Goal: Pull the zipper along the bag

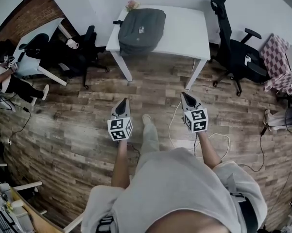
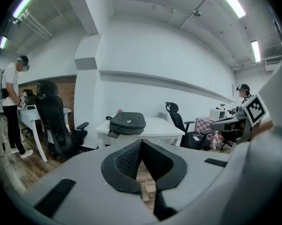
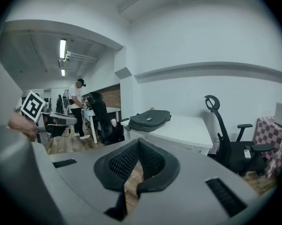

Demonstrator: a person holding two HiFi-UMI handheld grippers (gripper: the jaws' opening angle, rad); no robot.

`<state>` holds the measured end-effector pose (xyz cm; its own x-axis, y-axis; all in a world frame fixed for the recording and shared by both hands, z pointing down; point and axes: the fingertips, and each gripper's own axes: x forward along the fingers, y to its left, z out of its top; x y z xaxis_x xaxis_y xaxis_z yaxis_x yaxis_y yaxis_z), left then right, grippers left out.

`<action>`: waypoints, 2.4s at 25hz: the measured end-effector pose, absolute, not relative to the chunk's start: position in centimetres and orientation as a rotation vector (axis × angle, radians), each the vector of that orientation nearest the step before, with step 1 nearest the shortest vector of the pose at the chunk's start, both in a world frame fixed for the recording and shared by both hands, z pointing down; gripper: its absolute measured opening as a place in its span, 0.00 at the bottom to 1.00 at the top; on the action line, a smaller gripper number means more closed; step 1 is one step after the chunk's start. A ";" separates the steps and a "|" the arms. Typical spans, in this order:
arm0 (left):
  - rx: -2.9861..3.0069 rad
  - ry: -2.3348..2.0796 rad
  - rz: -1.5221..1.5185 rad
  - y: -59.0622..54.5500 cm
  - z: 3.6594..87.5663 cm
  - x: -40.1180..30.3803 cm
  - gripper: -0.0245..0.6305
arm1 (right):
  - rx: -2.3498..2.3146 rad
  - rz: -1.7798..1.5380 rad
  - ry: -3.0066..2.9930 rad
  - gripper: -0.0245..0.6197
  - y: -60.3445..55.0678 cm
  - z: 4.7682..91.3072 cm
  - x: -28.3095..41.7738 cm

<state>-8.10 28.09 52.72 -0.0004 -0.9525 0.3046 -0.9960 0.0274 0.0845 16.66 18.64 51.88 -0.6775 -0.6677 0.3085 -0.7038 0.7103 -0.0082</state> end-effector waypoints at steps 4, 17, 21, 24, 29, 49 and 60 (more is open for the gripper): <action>2.018 -2.001 0.216 22.9 53.0 -10.7 0.08 | 1.083 0.178 -2.613 0.06 14.2 51.9 13.7; 2.111 -1.879 0.206 5.0 52.5 -19.6 0.08 | 1.168 0.167 -2.536 0.06 -0.7 50.5 4.5; 2.164 -1.822 0.226 0.0 52.6 -21.9 0.08 | 1.220 0.176 -2.509 0.06 -4.6 50.4 2.2; 2.198 -1.785 0.243 -3.0 52.8 -23.1 0.08 | 1.251 0.189 -2.489 0.06 -6.8 50.8 1.0; 2.217 -1.735 0.250 -5.6 53.8 -24.1 0.08 | 1.266 0.220 -2.447 0.06 -8.3 52.1 -0.3; 2.273 -1.622 0.454 -11.7 56.3 -20.8 0.08 | 1.168 0.323 -2.436 0.06 -15.9 55.5 -0.2; 2.302 -1.553 0.752 -14.1 59.2 -16.7 0.08 | 1.003 0.413 -2.472 0.06 -21.1 59.3 1.4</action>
<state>-16.72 -14.08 59.23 0.2929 -0.7805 0.5524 -0.9173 -0.3923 -0.0679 1.42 -21.08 59.28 -0.6413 -0.5821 0.4998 -0.7130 0.6928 -0.1081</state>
